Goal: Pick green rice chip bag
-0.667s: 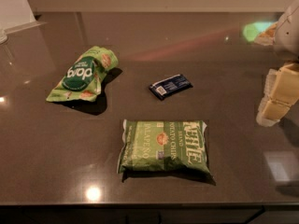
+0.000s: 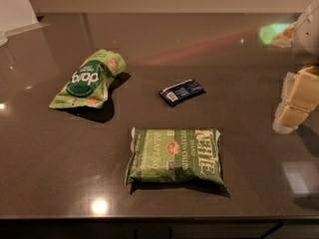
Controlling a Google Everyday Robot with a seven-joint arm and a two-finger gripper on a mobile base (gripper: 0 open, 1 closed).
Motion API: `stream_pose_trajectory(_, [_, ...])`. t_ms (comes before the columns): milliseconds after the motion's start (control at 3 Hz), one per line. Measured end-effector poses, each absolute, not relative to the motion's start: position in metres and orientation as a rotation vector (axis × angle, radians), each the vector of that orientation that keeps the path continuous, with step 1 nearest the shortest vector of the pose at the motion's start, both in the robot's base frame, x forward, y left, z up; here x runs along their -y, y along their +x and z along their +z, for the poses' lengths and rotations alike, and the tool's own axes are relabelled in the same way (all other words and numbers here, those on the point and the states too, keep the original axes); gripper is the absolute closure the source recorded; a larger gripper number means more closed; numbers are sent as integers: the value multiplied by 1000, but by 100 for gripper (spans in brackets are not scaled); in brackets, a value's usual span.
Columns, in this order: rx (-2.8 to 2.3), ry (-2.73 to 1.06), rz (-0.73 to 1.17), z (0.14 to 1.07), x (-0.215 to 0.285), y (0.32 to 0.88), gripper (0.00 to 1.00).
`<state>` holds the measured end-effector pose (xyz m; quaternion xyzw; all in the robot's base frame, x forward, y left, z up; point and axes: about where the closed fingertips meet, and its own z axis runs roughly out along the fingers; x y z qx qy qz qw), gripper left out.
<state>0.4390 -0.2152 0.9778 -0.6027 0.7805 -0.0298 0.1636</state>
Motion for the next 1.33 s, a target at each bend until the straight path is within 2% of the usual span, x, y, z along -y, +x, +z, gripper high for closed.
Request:
stream_pose_trajectory(333, [-2199, -1696, -26, 975, 195, 449, 0])
stream_pose_trajectory(1333, [-2223, -1544, 236, 936, 70, 512, 0])
